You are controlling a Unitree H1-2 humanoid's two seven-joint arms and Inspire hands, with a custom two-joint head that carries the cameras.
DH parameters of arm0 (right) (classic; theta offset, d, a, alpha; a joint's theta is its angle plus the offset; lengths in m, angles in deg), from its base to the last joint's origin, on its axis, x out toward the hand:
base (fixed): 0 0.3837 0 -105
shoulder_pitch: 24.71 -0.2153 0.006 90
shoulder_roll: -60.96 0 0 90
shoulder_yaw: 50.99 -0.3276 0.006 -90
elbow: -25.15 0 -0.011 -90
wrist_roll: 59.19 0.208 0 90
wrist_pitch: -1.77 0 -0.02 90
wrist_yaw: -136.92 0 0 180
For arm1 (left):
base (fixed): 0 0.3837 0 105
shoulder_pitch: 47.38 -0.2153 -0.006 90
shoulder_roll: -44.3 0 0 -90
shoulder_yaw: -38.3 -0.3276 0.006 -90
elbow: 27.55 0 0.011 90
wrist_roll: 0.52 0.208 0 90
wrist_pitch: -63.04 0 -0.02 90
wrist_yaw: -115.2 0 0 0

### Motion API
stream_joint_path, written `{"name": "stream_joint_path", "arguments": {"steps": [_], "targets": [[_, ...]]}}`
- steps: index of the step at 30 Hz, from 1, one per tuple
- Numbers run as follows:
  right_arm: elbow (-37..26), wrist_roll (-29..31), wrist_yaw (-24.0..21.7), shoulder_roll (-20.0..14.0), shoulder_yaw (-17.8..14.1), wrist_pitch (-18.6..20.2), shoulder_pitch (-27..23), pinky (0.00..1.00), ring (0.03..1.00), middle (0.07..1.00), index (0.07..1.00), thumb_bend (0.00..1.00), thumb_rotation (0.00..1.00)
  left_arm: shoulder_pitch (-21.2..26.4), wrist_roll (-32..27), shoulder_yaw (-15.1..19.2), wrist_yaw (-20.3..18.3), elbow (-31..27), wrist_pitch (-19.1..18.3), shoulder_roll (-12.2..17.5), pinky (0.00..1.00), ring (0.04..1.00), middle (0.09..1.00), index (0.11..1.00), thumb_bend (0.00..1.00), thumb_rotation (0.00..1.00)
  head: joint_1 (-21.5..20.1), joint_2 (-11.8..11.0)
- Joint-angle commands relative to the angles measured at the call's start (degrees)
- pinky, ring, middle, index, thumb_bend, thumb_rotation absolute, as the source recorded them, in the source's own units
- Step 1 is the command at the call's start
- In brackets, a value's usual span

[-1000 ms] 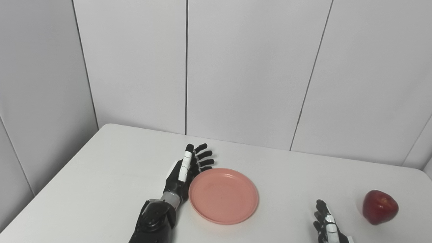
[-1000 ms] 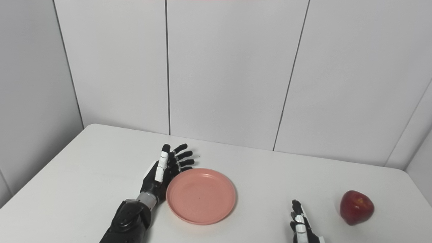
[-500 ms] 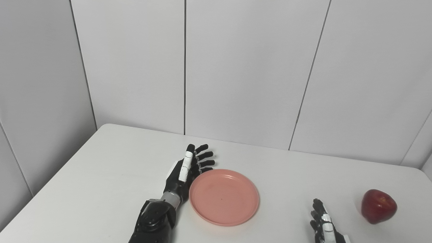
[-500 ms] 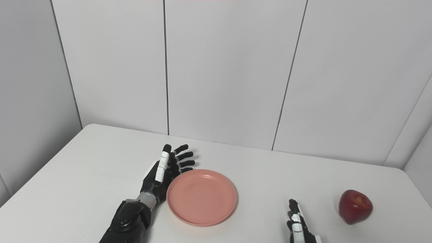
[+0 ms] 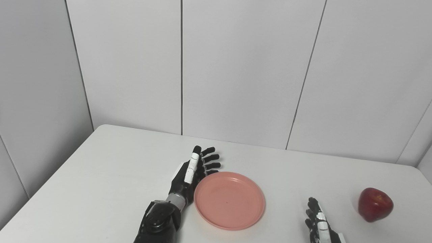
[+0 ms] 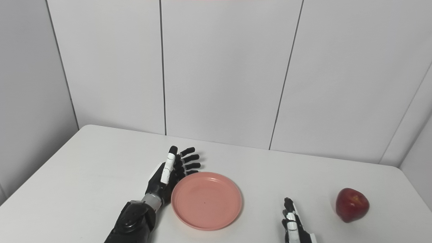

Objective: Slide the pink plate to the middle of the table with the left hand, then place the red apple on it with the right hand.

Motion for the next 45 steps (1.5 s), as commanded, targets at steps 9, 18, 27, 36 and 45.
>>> {"name": "stream_joint_path", "arguments": {"steps": [9,18,27,36,45], "targets": [[-1.16,0.59,-1.21,1.41,1.31,3.75,-0.07,1.0,1.0,0.985,0.952,0.83,0.97,-1.44,0.93,-2.47,-0.89,0.34,-2.39,-0.97,0.71,0.742,0.804,0.791,0.9,0.97,-0.28,0.29],[-1.52,-0.76,-0.91,1.5,1.8,4.26,-0.07,1.0,1.0,0.984,0.951,0.86,0.98,-1.34,0.02,-1.81,-0.24,1.06,-2.33,-1.91,0.72,0.746,0.808,0.787,0.9,0.96,-0.8,0.51],[-1.43,-1.76,-0.72,2.08,2.16,4.41,-0.25,1.0,1.0,0.984,0.956,0.86,0.98,-1.29,0.04,-1.68,-0.71,0.98,-2.67,-2.37,0.71,0.749,0.809,0.788,0.89,0.99,-1.62,0.62],[-1.69,-3.37,-0.23,2.71,3.11,4.54,-0.63,1.0,0.993,0.98,0.949,0.86,0.98,-1.66,-0.02,-1.38,-1.36,0.45,-3.78,-1.24,0.72,0.756,0.822,0.804,0.9,0.98,-5.27,1.87],[-1.66,-5.03,0.77,4.03,4.17,4.71,-1.2,1.0,0.983,0.98,0.95,0.85,0.98,-1.73,-0.38,-0.77,-2.14,-0.54,-4.59,0.6,0.72,0.753,0.82,0.816,0.89,1.0,-11.21,3.17]]}}
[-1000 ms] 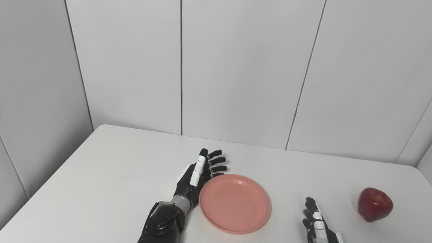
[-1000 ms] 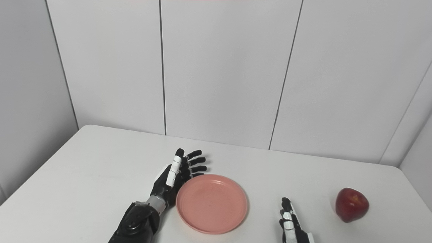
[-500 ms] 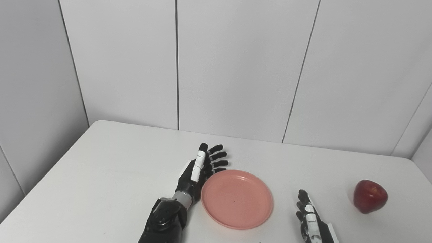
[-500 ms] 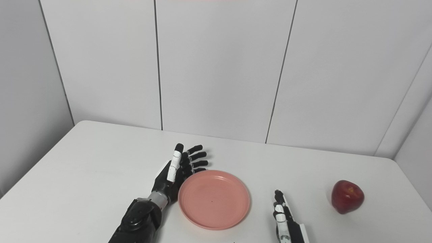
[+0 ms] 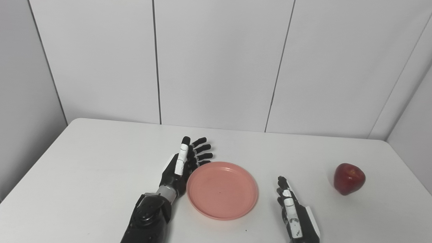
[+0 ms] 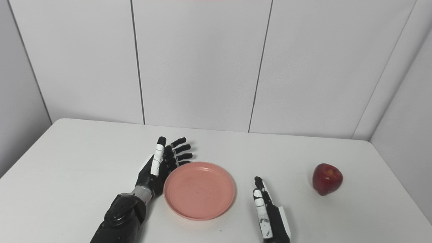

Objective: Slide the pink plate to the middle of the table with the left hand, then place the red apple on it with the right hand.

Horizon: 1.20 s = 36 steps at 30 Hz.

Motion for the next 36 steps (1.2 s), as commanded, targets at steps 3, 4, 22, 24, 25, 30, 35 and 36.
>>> {"name": "stream_joint_path", "arguments": {"steps": [3,4,22,24,25,30,35,36], "targets": [[0.05,-0.51,-0.53,2.35,1.91,1.86,-1.13,1.0,0.984,0.981,0.948,0.83,0.99,-1.16,-0.52,1.02,-0.02,0.47,-3.41,1.55,0.71,0.75,0.815,0.809,0.89,0.98,-2.51,0.0],[0.11,-0.6,-0.45,2.5,2.01,1.88,-1.17,1.0,0.984,0.981,0.946,0.83,0.99,-1.17,-0.54,1.17,0.01,0.41,-3.51,1.61,0.71,0.747,0.811,0.806,0.89,0.98,-2.51,0.0],[4.9,-5.05,2.44,6.64,4.19,-0.44,-2.9,1.0,0.993,0.986,0.943,0.8,0.99,-0.17,-2.6,3.25,-5.28,4.83,-1.6,5.22,0.78,0.794,0.858,0.84,0.85,0.99,-15.69,-3.2],[5.69,-5.27,2.58,7.01,4.17,-0.75,-3.17,1.0,0.995,0.985,0.944,0.8,0.99,0.14,-2.85,3.33,-6.04,5.93,-0.77,5.52,0.8,0.806,0.869,0.85,0.85,1.0,-16.26,-3.61],[6.1,-5.33,2.63,7.15,4.21,-0.9,-3.33,1.0,0.998,0.987,0.946,0.8,0.99,0.3,-3.06,3.46,-6.4,6.4,-0.53,5.62,0.8,0.81,0.873,0.855,0.85,1.0,-16.67,-3.81],[7.9,-6.01,3.24,7.92,4.53,-1.92,-3.91,1.0,1.0,0.989,0.95,0.79,0.99,0.75,-4.02,4.15,-7.28,8.18,0.46,6.06,0.8,0.809,0.874,0.85,0.84,0.99,-19.13,-4.76],[9.72,-6.85,4.07,8.78,4.61,-3.12,-4.54,0.99,0.99,0.977,0.94,0.79,0.99,1.16,-4.78,4.88,-7.94,9.68,1.14,6.39,0.83,0.831,0.887,0.859,0.83,0.99,-21.8,-5.63],[10.13,-6.9,4.22,8.99,4.58,-3.3,-4.7,0.99,0.989,0.975,0.937,0.79,0.99,1.22,-4.82,4.97,-7.92,9.74,1.06,6.43,0.82,0.83,0.886,0.856,0.82,0.99,-22.08,-5.76]]}}
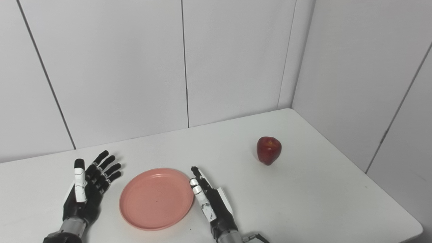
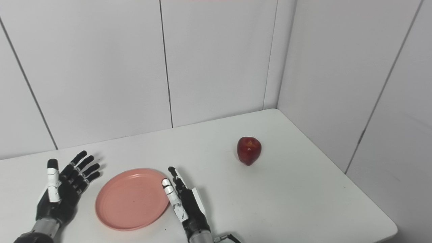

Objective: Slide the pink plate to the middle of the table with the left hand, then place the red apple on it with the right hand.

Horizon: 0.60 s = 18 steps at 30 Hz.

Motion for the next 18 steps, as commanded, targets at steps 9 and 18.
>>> {"name": "stream_joint_path", "arguments": {"steps": [9,18], "targets": [[4.29,0.34,-1.08,2.23,1.33,-1.21,-1.55,1.0,0.998,0.979,0.937,0.81,0.98,-0.71,0.15,0.29,1.48,1.76,-3.76,1.26,0.83,0.833,0.889,0.862,0.73,1.0,-0.66,-0.42],[3.83,-0.2,-0.88,2.24,1.49,-0.76,-1.43,1.0,0.989,0.972,0.935,0.81,0.99,-1.1,0.13,0.17,1.28,0.58,-4.35,1.27,0.81,0.825,0.885,0.848,0.74,1.0,-0.51,-0.08]]}}
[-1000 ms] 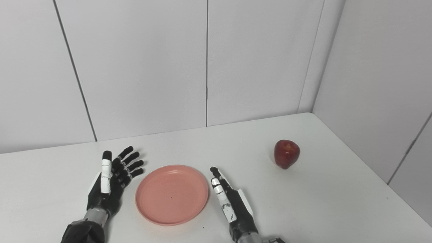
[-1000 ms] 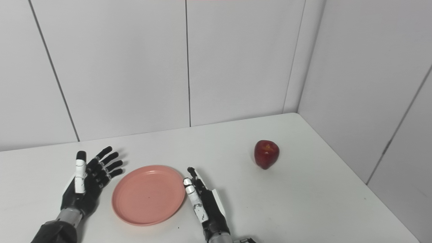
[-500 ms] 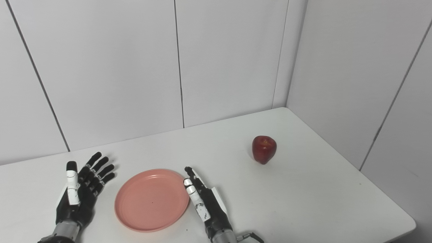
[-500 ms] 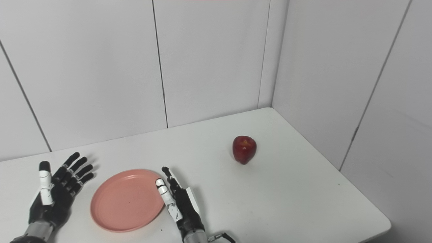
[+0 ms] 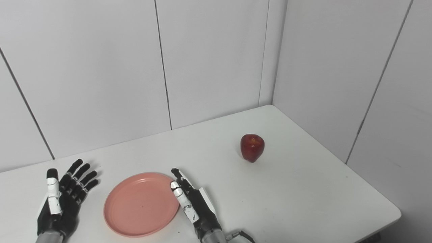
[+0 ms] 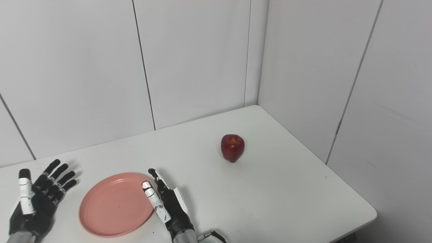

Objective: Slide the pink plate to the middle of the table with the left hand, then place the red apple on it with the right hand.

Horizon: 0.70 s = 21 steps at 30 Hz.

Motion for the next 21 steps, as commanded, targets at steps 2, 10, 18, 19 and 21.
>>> {"name": "stream_joint_path", "arguments": {"steps": [2,10,18,19,21], "targets": [[1.8,0.48,-1.43,1.77,1.3,1.28,-0.65,1.0,0.987,0.97,0.933,0.81,0.99,-1.29,0.62,-0.29,1.32,0.77,-3.67,0.25,0.82,0.83,0.886,0.845,0.75,1.0,0.41,0.11],[1.57,0.88,-1.51,1.84,1.1,1.39,-0.5,1.0,0.991,0.972,0.932,0.81,0.98,-1.19,0.52,-0.26,1.08,1.38,-3.33,0.32,0.81,0.834,0.883,0.847,0.77,1.0,0.39,0.19],[0.76,1.43,-1.33,1.65,0.37,1.56,-0.41,1.0,0.993,0.975,0.938,0.79,0.98,-1.39,0.72,-0.41,1.39,1.16,-3.19,-0.11,0.8,0.817,0.877,0.834,0.76,1.0,0.84,0.08],[0.53,1.55,-1.25,1.54,0.14,1.48,-0.39,1.0,0.994,0.979,0.944,0.78,0.98,-1.42,0.71,-0.47,1.38,0.87,-3.34,-0.18,0.8,0.817,0.88,0.842,0.76,1.0,0.93,0.06],[-0.05,1.73,-0.96,1.35,-0.35,1.4,-0.35,1.0,0.998,0.983,0.948,0.77,0.99,-1.46,0.63,-0.49,1.43,0.44,-3.57,-0.31,0.82,0.824,0.891,0.858,0.75,1.0,0.97,0.03]]}}
